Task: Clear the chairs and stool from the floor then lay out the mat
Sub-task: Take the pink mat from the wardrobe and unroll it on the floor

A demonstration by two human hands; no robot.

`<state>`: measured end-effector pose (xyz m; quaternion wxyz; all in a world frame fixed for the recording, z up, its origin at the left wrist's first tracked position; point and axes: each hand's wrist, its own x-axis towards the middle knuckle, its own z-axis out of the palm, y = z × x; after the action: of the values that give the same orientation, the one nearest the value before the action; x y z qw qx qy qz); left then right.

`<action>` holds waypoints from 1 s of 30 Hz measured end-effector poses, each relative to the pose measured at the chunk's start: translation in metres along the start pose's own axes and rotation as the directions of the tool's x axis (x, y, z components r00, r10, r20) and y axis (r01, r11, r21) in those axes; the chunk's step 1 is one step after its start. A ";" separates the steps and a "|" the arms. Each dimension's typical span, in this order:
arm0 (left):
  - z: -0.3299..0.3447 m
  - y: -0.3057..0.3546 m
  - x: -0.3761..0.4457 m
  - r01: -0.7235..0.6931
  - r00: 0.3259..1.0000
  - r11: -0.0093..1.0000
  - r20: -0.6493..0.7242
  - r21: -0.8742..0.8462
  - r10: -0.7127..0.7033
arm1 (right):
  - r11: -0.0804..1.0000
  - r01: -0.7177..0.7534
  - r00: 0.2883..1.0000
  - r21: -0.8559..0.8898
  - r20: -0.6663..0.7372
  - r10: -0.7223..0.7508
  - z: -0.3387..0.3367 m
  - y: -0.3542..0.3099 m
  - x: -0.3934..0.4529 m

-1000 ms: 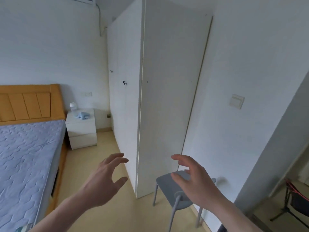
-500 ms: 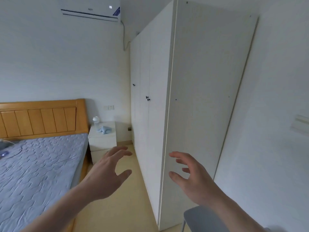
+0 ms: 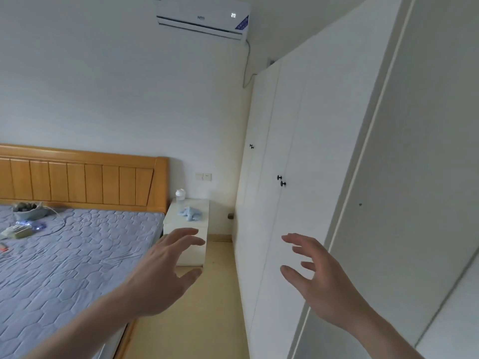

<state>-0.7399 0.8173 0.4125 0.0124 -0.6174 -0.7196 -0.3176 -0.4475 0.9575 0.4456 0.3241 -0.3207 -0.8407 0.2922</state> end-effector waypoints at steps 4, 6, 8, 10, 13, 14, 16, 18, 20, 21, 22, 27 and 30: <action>-0.005 -0.065 0.060 -0.032 0.999 0.999 0.015 -0.002 0.032 | 1.000 -0.020 0.999 -0.018 -0.036 0.020 0.043 0.001 0.076; -0.006 -0.091 0.085 -0.054 0.998 0.999 0.016 -0.002 0.054 | 0.999 -0.044 0.997 -0.023 -0.063 0.043 0.059 0.001 0.103; -0.006 -0.126 0.116 -0.071 0.997 0.997 0.041 -0.019 0.072 | 0.996 -0.081 0.994 -0.026 -0.081 0.079 0.079 0.001 0.134; -0.006 -0.159 0.147 -0.085 0.992 0.996 0.089 -0.034 0.088 | 0.994 -0.106 0.988 -0.030 -0.119 0.102 0.096 0.000 0.161; -0.001 -0.191 0.196 -0.128 0.981 0.990 0.139 -0.056 0.135 | 0.988 -0.148 0.975 -0.033 -0.174 0.141 0.111 0.002 0.192; 0.000 -0.193 0.205 -0.133 0.980 0.989 0.143 -0.067 0.141 | 0.986 -0.161 0.971 -0.039 -0.183 0.151 0.112 0.001 0.197; 0.007 -0.200 0.237 -0.187 0.970 0.978 0.142 -0.088 0.198 | 0.980 -0.193 0.960 -0.058 -0.218 0.176 0.111 0.006 0.216; 0.017 -0.205 0.269 -0.228 0.960 0.967 0.142 -0.117 0.243 | 0.972 -0.225 0.947 -0.071 -0.251 0.201 0.108 0.014 0.235; 0.029 -0.207 0.296 -0.261 0.950 0.955 0.138 -0.139 0.279 | 0.966 -0.250 0.933 -0.068 -0.283 0.222 0.104 0.023 0.251; 0.038 -0.210 0.310 -0.277 0.944 0.948 0.137 -0.155 0.298 | 0.963 -0.261 0.928 -0.068 -0.293 0.231 0.103 0.030 0.260; 0.045 -0.212 0.322 -0.284 0.940 0.943 0.140 -0.175 0.310 | 0.960 -0.276 0.922 -0.059 -0.299 0.246 0.103 0.038 0.269; 0.088 -0.218 0.389 -0.310 0.921 0.923 0.168 -0.227 0.351 | 0.948 -0.317 0.896 -0.026 -0.336 0.291 0.103 0.090 0.316; 0.107 -0.217 0.432 -0.312 0.911 0.918 0.197 -0.243 0.362 | 0.935 -0.355 0.867 0.009 -0.370 0.333 0.100 0.122 0.342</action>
<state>-0.9968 1.2404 0.4081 -0.0833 -0.7642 -0.5611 -0.3071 -0.6778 1.2550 0.4205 0.4076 -0.5236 -0.7032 0.2552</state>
